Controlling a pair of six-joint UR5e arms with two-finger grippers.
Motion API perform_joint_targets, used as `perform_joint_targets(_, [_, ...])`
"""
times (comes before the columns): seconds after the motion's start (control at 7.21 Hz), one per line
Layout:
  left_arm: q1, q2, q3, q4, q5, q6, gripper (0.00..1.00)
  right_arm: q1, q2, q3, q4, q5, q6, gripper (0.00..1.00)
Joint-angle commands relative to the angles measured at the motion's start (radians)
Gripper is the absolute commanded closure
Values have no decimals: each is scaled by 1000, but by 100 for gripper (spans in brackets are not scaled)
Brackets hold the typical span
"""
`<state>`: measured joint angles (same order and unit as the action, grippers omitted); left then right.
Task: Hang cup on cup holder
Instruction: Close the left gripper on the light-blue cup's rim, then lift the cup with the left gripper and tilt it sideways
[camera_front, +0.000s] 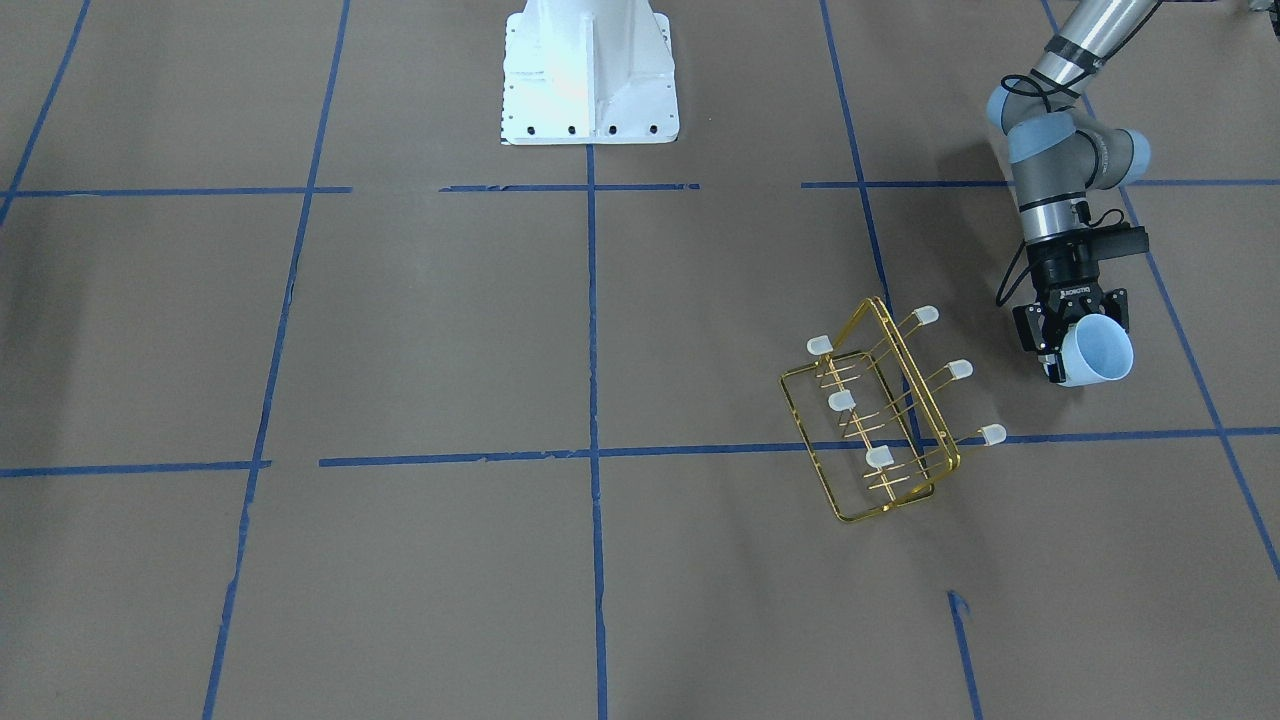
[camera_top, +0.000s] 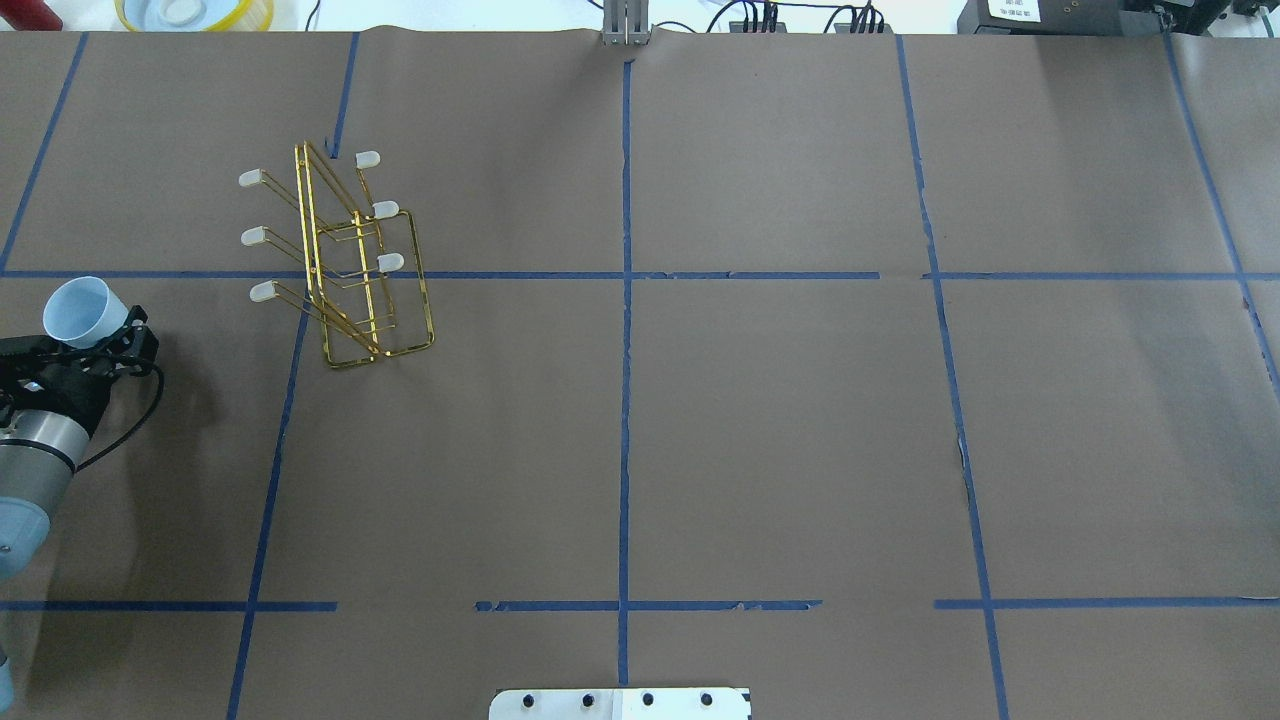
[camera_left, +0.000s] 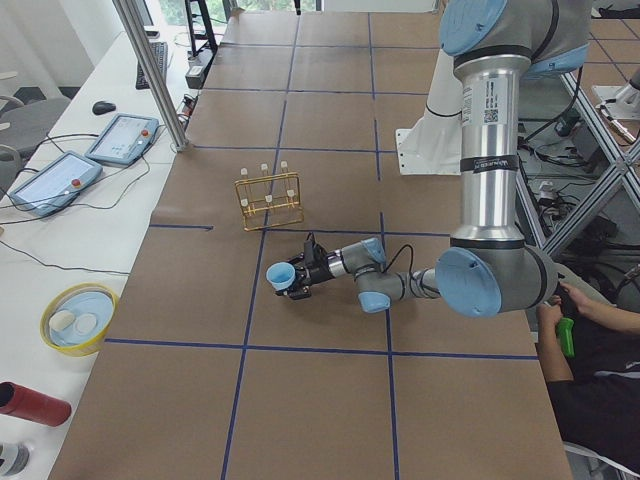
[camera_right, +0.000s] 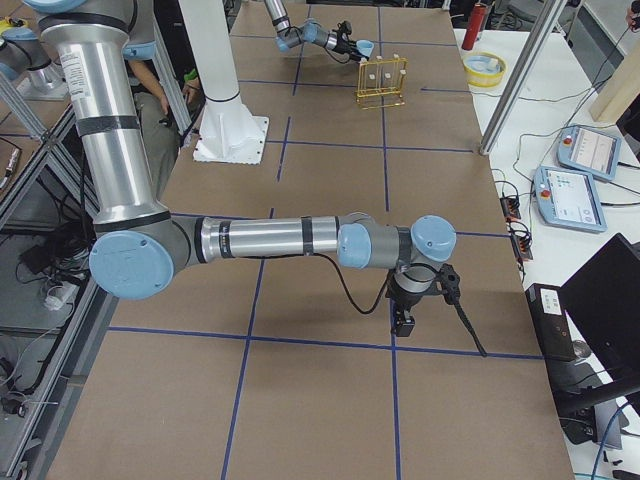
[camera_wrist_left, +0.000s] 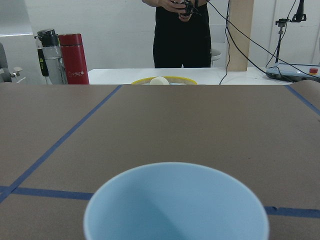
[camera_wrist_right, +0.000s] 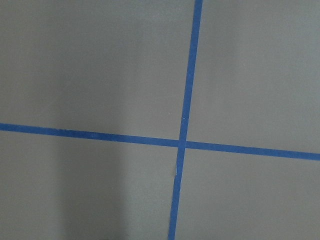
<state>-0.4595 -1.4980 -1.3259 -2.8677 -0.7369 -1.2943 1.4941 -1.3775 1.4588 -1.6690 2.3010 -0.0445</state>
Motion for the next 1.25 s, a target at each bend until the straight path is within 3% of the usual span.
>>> perform_joint_targets(0.0, [-10, 2, -28, -2, 2, 0, 91, 0, 0, 0, 0, 0, 0, 0])
perform_joint_targets(0.28, [-28, 15, -152, 7, -18, 54, 94, 0, 0, 0, 0, 0, 0, 0])
perform_joint_targets(0.42, [-53, 28, -215, 7, -59, 202, 100, 0, 0, 0, 0, 0, 0, 0])
perform_joint_targets(0.69, [-53, 62, -330, 34, -75, 534, 100, 0, 0, 0, 0, 0, 0, 0])
perform_joint_targets(0.97, [-76, 76, -473, 272, -78, 597, 100, 0, 0, 0, 0, 0, 0, 0])
perform_joint_targets(1.11, [-96, 94, -528, 286, -78, 798, 100, -1, 0, 0, 0, 0, 0, 0])
